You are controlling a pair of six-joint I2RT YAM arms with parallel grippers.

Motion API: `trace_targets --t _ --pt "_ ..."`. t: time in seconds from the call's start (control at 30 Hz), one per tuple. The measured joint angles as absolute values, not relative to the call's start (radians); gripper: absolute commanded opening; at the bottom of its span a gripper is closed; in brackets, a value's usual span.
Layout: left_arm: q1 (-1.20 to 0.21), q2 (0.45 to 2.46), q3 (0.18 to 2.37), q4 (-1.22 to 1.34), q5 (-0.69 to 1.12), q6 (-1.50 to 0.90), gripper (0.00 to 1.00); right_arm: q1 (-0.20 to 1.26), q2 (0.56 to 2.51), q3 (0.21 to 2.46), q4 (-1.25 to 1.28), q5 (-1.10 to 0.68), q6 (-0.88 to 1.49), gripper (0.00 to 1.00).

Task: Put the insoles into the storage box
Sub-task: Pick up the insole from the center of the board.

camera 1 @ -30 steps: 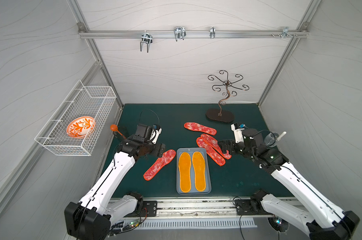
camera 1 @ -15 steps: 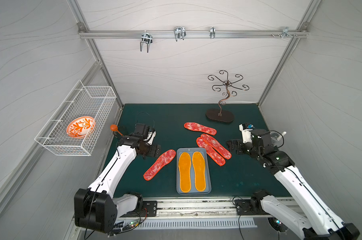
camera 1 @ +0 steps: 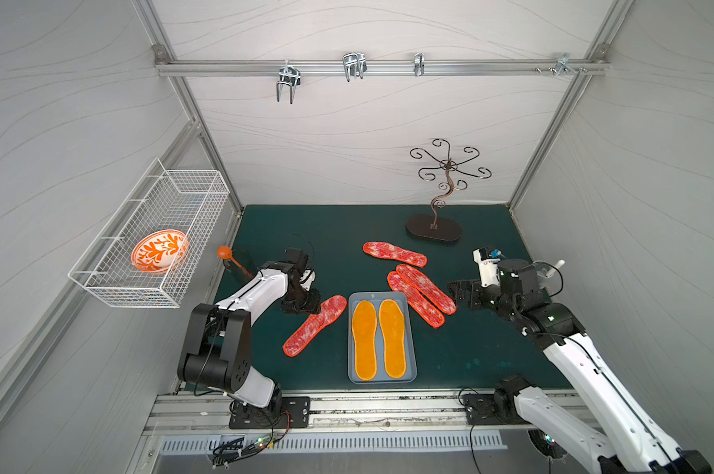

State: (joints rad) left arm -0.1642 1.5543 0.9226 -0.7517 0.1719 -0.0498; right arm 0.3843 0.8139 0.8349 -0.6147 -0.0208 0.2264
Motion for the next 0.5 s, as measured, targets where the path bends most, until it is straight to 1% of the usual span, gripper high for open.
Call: trace_targets --t 0.2,0.5 --pt "-0.165 1.638 0.921 -0.725 0.162 -0.065 0.54 0.384 0.814 0.820 -0.614 -0.032 0.227 0.99" --pt "-0.200 1.685 0.966 -0.753 0.121 -0.072 0.46 0.384 0.814 0.810 -0.614 -0.043 0.227 0.99"
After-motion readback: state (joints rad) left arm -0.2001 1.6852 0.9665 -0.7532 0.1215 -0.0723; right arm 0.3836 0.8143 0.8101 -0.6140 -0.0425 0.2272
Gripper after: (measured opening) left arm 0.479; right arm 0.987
